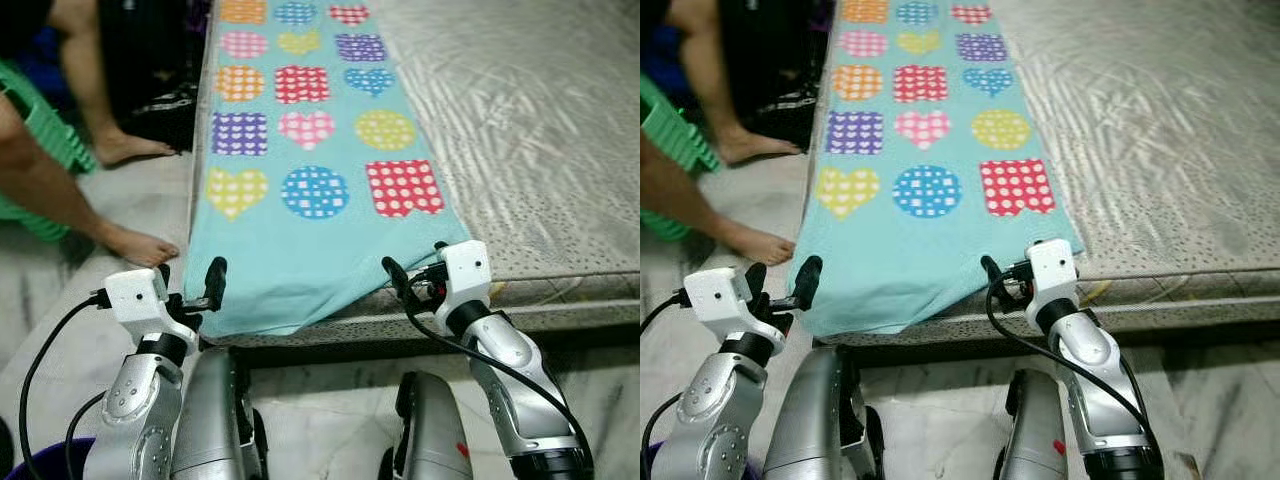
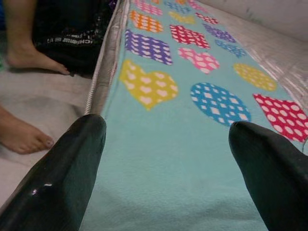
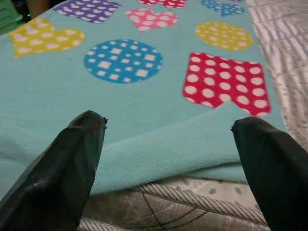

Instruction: Clean up the room

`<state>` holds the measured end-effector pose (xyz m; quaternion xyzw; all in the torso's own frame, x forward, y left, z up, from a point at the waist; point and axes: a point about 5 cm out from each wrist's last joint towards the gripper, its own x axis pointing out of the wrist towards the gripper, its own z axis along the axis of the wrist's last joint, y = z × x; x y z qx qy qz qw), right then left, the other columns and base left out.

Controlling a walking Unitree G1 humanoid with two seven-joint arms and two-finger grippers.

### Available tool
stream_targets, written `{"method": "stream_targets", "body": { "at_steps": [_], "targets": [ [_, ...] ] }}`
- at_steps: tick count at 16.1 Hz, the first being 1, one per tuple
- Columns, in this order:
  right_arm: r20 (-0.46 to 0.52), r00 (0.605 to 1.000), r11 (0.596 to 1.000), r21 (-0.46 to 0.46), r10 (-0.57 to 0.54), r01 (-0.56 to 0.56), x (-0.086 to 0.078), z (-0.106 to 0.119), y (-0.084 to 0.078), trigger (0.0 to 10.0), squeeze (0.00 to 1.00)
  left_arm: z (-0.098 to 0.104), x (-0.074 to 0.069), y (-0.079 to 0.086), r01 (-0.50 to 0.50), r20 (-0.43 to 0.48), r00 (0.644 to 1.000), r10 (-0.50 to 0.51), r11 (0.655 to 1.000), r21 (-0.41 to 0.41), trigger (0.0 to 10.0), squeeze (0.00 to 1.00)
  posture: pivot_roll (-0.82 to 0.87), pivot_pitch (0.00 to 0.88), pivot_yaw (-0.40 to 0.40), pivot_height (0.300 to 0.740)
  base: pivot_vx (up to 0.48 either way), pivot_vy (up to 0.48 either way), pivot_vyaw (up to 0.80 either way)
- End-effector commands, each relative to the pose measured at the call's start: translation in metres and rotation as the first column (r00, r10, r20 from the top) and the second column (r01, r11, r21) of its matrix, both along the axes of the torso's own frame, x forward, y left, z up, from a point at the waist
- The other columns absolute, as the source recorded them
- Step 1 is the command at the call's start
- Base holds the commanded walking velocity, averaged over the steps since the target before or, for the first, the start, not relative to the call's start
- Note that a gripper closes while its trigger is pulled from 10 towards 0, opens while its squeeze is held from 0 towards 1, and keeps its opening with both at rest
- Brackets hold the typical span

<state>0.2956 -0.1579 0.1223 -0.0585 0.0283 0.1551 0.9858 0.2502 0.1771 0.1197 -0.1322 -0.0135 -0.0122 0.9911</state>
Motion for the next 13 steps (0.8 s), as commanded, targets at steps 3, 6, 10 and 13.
{"method": "stream_targets", "body": {
  "at_steps": [3, 6, 10, 13],
  "targets": [
    [-0.005, 1.0, 1.0, 0.0, -0.019, 0.019, -0.0014, -0.0011, -0.0038, 10.0, 0.0, -0.0026, -0.0011, -0.0005, 0.011, -0.005, 1.0, -0.011, 1.0, 0.001, 10.0, 0.0, -0.08, 0.201, -0.043, 0.533, 0.0, 0.0, 0.0],
    [-0.002, 1.0, 1.0, 0.002, -0.02, 0.02, -0.0018, -0.0008, -0.0041, 10.0, 0.0, -0.0032, -0.0013, -0.0008, 0.009, -0.009, 1.0, -0.009, 1.0, 0.001, 10.0, 0.0, -0.08, 0.203, -0.043, 0.533, 0.251, 0.0, 0.0],
    [-0.003, 1.0, 1.0, 0.014, -0.019, 0.019, -0.0026, -0.0009, -0.0033, 10.0, 0.0, -0.0048, -0.0014, -0.0009, 0.006, -0.02, 1.0, -0.006, 1.0, 0.001, 10.0, 0.0, -0.08, 0.203, -0.043, 0.518, 0.0, 0.0, 0.0],
    [-0.004, 1.0, 1.0, 0.011, -0.022, 0.022, -0.0024, -0.001, -0.0043, 10.0, 0.0, -0.0049, -0.0013, -0.0013, 0.006, -0.022, 1.0, -0.006, 1.0, 0.001, 10.0, 0.0, -0.08, 0.204, -0.043, 0.518, 0.0, 0.0, 0.0]
  ]
}}
